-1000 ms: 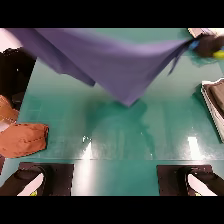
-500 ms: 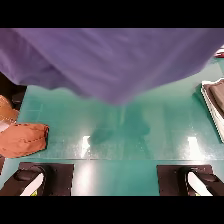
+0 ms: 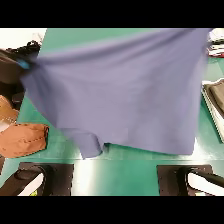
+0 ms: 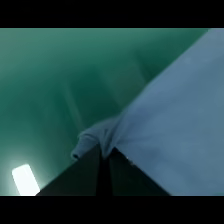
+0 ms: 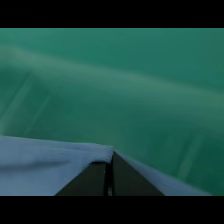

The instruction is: Fold the shirts.

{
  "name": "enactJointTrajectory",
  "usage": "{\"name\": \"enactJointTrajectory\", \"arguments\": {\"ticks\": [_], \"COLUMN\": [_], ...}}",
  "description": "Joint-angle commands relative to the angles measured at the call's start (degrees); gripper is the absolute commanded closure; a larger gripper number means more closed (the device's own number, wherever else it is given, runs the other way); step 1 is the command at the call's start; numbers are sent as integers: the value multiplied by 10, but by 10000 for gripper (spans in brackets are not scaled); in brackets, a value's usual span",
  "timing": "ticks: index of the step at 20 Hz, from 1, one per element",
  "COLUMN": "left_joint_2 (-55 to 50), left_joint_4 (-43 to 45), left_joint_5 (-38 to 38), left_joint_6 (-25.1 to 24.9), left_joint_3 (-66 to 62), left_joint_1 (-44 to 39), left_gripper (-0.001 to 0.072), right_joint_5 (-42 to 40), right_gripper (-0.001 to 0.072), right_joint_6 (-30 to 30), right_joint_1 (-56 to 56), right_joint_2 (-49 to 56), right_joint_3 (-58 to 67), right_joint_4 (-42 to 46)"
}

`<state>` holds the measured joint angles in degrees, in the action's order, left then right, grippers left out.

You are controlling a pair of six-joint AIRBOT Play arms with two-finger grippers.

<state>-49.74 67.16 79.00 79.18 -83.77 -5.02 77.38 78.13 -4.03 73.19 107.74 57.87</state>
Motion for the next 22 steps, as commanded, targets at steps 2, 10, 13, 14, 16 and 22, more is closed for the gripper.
{"name": "enactJointTrajectory", "arguments": {"ticks": [2, 10, 13, 14, 16, 22], "left_joint_2": [-70, -276, -276, -273, -255, -142], "left_joint_4": [16, 51, 59, 66, 62, 42], "left_joint_5": [-158, -400, -349, -295, -170, -79], "left_joint_6": [-32, -25, -12, -12, -12, -11], "left_joint_3": [224, 202, 162, 139, 112, 269], "left_joint_1": [0, 1, 11, 25, 65, 143], "left_gripper": [683, 398, 158, 158, 158, 158], "right_joint_5": [-36, -84, -65, -44, 3, 23], "right_gripper": [698, 647, 263, 264, 264, 264], "right_joint_6": [3, 8, 9, 9, 3, -36], "right_joint_1": [-61, -85, -74, -71, -53, 11], "right_joint_2": [155, 330, 332, 325, 292, 134], "right_joint_3": [-81, 20, 63, 73, 66, -125], "right_joint_4": [70, 76, 76, 76, 76, 6]}}
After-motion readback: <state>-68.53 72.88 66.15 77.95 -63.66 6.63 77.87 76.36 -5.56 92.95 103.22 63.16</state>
